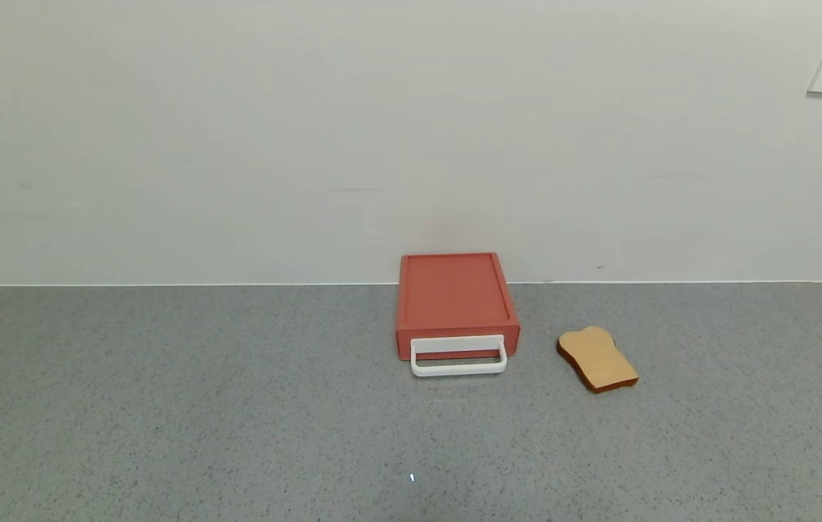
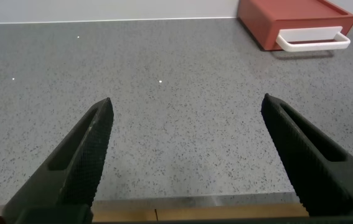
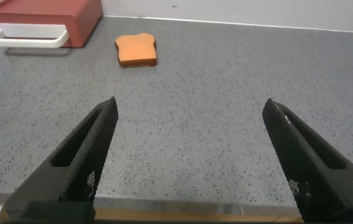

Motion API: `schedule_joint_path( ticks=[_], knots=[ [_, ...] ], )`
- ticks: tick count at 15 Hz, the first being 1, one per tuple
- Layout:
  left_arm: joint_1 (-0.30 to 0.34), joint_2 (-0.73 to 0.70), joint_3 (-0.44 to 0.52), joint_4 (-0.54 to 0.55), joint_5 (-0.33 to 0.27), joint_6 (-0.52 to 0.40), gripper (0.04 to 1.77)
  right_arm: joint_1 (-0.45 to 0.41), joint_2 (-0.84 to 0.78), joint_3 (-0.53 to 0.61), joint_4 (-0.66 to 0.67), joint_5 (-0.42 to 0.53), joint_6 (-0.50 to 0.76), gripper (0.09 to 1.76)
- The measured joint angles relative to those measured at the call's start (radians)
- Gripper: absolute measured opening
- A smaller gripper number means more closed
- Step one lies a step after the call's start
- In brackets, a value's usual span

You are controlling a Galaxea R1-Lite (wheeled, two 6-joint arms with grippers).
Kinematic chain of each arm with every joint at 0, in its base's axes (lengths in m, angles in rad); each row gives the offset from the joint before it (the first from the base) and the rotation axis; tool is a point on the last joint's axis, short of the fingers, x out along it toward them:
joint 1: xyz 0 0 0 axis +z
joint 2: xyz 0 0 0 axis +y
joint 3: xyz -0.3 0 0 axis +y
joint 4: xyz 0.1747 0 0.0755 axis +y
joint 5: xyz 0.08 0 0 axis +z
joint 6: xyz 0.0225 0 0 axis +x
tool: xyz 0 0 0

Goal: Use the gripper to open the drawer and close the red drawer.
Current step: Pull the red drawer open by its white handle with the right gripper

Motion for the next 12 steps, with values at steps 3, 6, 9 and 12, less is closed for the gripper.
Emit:
schedule_joint_path(
  ticks=[3,6,9,12],
  knots=[
    [0.000,0.000,0.000,0.000,0.000,0.001,1.72,0.000,0.000,-0.001,0.004,-0.006,-0.001,1.71],
    [0.000,0.000,0.000,0.000,-0.002,0.004,1.72,0.000,0.000,-0.002,0.007,-0.007,-0.002,1.71],
    [0.000,0.000,0.000,0.000,-0.005,0.007,1.72,-0.001,0.000,-0.003,0.009,-0.008,-0.001,1.71],
    [0.000,0.000,0.000,-0.002,-0.004,0.000,1.72,0.000,0.013,-0.063,0.073,-0.018,-0.002,1.71]
  ],
)
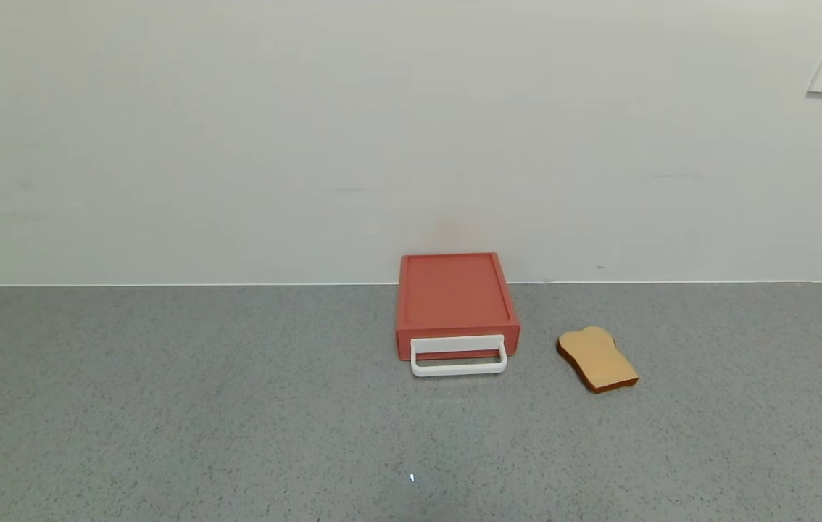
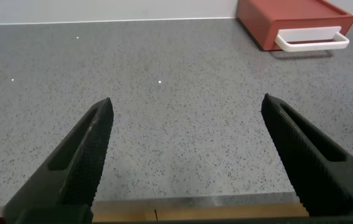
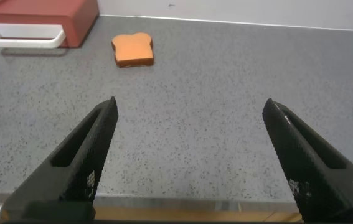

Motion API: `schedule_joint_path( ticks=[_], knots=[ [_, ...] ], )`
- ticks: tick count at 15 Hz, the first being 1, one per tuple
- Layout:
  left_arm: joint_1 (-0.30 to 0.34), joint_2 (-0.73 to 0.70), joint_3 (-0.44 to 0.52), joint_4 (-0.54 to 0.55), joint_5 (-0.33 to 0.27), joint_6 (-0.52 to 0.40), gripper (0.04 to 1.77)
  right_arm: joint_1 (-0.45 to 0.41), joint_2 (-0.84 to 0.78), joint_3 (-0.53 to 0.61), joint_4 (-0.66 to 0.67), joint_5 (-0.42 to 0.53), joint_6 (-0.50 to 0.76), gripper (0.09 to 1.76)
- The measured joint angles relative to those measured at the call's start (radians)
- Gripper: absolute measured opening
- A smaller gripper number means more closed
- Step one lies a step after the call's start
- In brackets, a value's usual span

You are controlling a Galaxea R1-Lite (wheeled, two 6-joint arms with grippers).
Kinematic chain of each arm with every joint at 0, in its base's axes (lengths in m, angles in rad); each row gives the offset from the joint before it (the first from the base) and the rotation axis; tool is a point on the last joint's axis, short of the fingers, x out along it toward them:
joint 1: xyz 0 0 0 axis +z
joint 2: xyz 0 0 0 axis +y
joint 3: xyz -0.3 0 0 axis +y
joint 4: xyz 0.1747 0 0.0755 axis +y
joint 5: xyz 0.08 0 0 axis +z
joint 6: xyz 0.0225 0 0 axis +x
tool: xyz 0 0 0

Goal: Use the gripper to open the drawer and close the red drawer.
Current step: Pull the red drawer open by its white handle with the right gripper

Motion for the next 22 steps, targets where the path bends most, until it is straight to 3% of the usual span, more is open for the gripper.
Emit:
schedule_joint_path(
  ticks=[5,13,17,22],
  knots=[
    [0.000,0.000,0.000,0.001,0.000,0.001,1.72,0.010,0.170,-0.206,0.056,0.001,0.000,1.71],
    [0.000,0.000,0.000,0.002,-0.001,0.004,1.72,0.024,0.786,-0.646,0.061,0.155,0.000,1.71],
    [0.000,0.000,0.000,0.002,-0.001,0.004,1.72,0.119,1.081,-0.820,0.062,0.183,0.033,1.71],
    [0.000,0.000,0.000,0.002,-0.001,0.005,1.72,0.271,1.342,-0.950,0.057,0.185,0.100,0.99]
  ],
)
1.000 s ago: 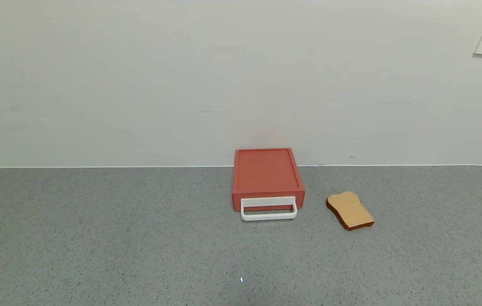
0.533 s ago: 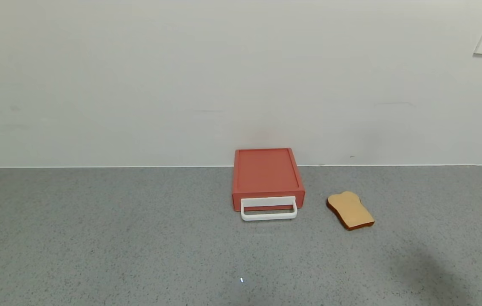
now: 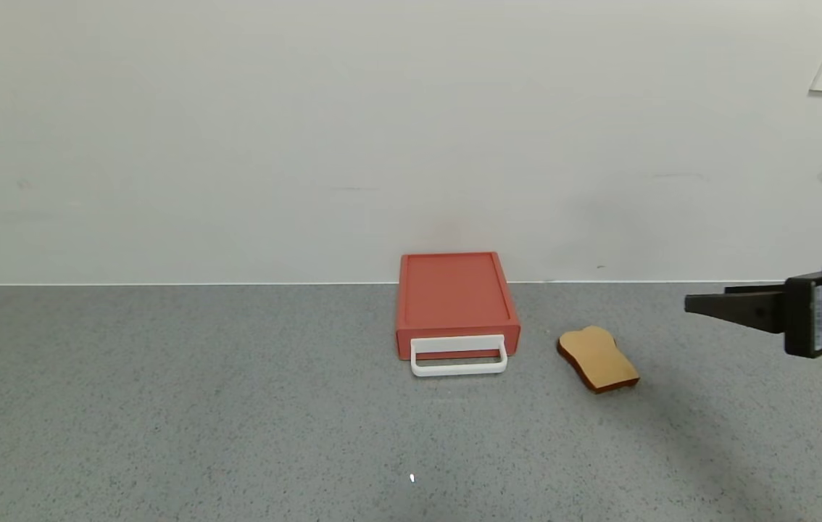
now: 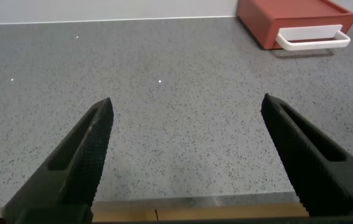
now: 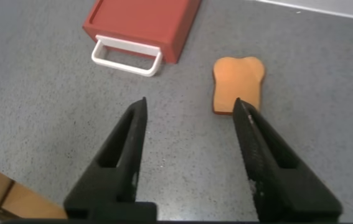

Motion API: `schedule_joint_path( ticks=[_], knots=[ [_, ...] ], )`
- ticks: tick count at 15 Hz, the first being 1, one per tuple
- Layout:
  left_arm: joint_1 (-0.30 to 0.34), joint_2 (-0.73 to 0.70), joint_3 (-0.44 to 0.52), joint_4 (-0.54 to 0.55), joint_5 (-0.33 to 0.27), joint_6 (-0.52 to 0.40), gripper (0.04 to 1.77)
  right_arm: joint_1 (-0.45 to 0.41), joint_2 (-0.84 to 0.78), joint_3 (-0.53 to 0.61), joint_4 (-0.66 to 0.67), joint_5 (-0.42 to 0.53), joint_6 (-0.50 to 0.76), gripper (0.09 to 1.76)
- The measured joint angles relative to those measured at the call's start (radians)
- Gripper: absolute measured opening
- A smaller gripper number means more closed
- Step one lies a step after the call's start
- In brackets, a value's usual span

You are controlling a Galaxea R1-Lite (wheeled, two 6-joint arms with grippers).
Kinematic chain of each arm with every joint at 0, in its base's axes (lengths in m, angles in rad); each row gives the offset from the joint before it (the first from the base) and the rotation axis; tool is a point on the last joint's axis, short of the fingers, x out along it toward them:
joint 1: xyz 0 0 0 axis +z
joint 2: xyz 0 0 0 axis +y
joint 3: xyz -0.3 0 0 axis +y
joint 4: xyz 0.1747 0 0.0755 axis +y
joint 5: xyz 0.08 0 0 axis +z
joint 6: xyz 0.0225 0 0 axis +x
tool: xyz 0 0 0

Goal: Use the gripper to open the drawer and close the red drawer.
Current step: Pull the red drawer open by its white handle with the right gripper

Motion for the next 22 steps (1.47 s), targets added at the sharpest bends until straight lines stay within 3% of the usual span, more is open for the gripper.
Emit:
schedule_joint_path(
  ticks=[2,4,14,22],
  knots=[
    [0.000,0.000,0.000,0.000,0.000,0.001,1.72,0.048,0.072,-0.034,-0.006,0.001,0.002,0.79],
    [0.000,0.000,0.000,0.001,0.000,0.001,1.72,0.089,0.135,-0.060,-0.022,0.004,0.002,0.14],
    [0.000,0.000,0.000,0.001,0.000,0.002,1.72,0.260,0.487,-0.307,-0.050,0.028,0.003,0.12],
    [0.000,0.000,0.000,0.001,0.001,0.004,1.72,0.334,0.754,-0.562,-0.003,0.043,0.003,0.12]
  ],
)
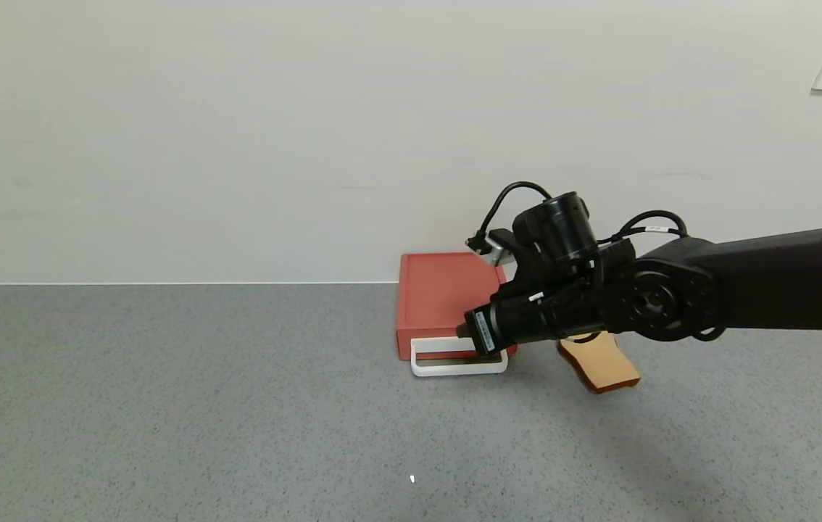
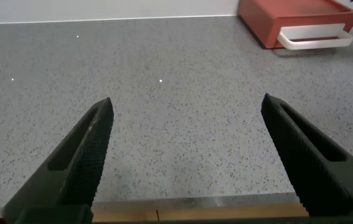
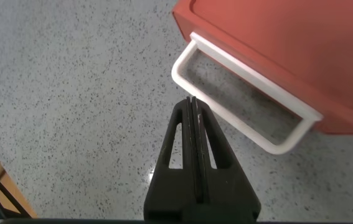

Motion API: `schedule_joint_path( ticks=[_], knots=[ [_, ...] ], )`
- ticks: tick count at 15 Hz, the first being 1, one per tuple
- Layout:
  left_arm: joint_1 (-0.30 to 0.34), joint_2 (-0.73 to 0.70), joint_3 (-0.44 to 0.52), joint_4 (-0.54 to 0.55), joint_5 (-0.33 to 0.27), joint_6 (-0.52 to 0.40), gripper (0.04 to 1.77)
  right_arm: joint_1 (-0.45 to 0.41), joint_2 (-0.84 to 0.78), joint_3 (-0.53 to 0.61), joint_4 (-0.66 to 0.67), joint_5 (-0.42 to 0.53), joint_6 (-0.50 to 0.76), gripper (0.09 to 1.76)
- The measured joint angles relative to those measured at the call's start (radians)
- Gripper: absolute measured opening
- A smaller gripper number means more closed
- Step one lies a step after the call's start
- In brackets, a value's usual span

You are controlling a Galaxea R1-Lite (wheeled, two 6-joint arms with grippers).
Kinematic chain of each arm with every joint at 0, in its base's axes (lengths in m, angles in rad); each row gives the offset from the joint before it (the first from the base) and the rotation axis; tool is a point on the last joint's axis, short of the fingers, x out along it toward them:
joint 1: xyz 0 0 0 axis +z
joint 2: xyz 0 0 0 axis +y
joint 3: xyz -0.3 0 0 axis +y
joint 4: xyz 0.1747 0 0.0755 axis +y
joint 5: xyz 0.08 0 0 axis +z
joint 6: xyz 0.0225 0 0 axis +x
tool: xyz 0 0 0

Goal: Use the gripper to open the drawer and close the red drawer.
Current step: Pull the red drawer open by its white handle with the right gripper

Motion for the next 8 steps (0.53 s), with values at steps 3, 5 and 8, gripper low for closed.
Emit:
schedule_joint_path(
  ticks=[3,5,8],
  knots=[
    [0.000,0.000,0.000,0.000,0.000,0.000,1.72,0.026,0.083,-0.103,0.061,-0.028,0.000,0.12],
    [0.000,0.000,0.000,0.000,0.000,0.000,1.72,0.039,0.129,-0.158,0.076,-0.048,0.001,0.12],
    [0.000,0.000,0.000,0.000,0.000,-0.002,1.72,0.055,0.193,-0.221,0.079,-0.077,0.009,0.12]
  ],
)
